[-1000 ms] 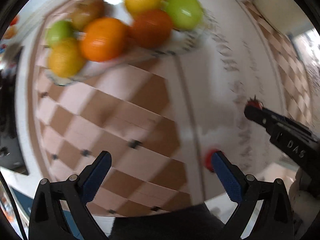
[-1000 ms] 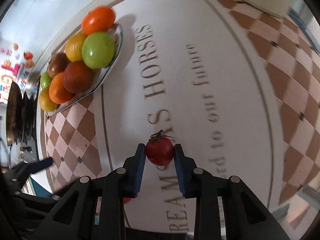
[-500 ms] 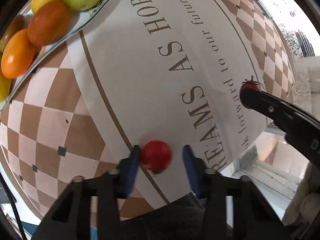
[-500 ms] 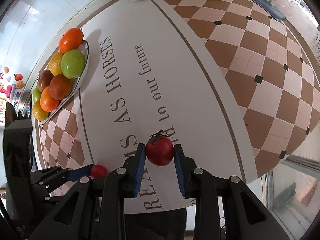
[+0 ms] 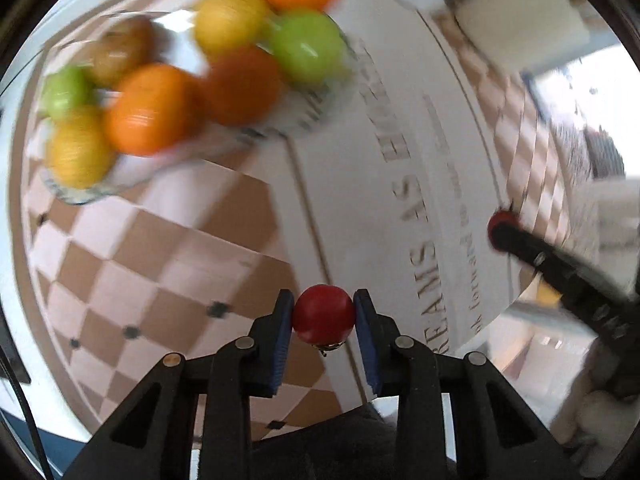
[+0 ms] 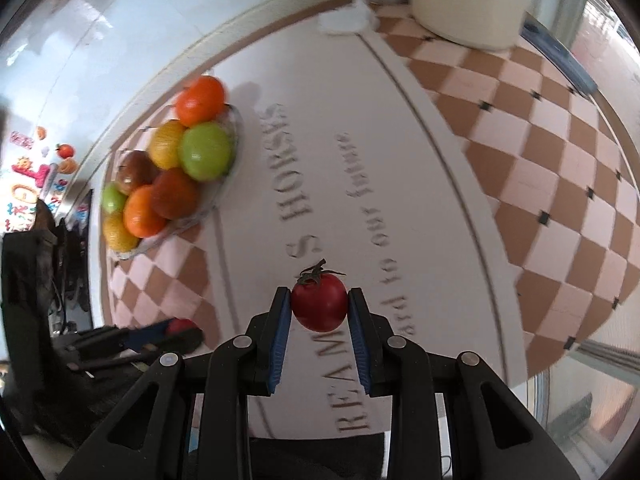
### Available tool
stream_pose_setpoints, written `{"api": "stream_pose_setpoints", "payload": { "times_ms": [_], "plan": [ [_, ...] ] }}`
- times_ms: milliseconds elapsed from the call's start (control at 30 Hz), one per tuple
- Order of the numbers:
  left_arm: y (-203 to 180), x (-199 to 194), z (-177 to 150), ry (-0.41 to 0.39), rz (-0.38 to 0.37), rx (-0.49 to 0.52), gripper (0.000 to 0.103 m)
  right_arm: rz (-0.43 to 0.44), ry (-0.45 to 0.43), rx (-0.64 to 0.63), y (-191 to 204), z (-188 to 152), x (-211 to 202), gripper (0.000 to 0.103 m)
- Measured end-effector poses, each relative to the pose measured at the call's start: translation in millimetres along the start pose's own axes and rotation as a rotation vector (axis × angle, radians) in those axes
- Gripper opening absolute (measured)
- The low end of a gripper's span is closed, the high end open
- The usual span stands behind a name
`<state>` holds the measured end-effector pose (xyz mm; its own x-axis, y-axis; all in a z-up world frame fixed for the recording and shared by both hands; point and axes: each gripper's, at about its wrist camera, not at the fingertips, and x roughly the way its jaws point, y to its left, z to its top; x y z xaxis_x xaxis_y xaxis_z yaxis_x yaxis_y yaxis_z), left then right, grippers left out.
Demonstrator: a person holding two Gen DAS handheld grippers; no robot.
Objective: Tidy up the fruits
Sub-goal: 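Place the cherry tomato on the plate with the left tool while the right tool places its tomato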
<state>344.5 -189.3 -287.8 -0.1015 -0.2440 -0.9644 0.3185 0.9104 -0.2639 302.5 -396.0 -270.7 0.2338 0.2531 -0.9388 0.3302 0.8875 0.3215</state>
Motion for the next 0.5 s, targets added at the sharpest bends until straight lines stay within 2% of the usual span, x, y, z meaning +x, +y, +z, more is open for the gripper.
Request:
{"api": "stream_pose_setpoints", "payload": {
  "times_ms": [100,267,367,500],
  "plan": [
    [30,-32,2,-0.060,-0.027,-0.082,0.028,0.049,0.002,-0.046,30,4,6,0.031],
    [92,-89,26,-0.156,-0.068,-0.221,0.028,0.144,0.037,-0.124,94,13,35,0.031],
    [124,-103,38,-0.193,-0.069,-0.290,0.028,0.196,0.060,-0.174,135,19,56,0.031],
    [160,-104,56,-0.196,-0.074,-0.359,0.028,0.222,0.109,-0.205,171,24,89,0.031]
  ]
}}
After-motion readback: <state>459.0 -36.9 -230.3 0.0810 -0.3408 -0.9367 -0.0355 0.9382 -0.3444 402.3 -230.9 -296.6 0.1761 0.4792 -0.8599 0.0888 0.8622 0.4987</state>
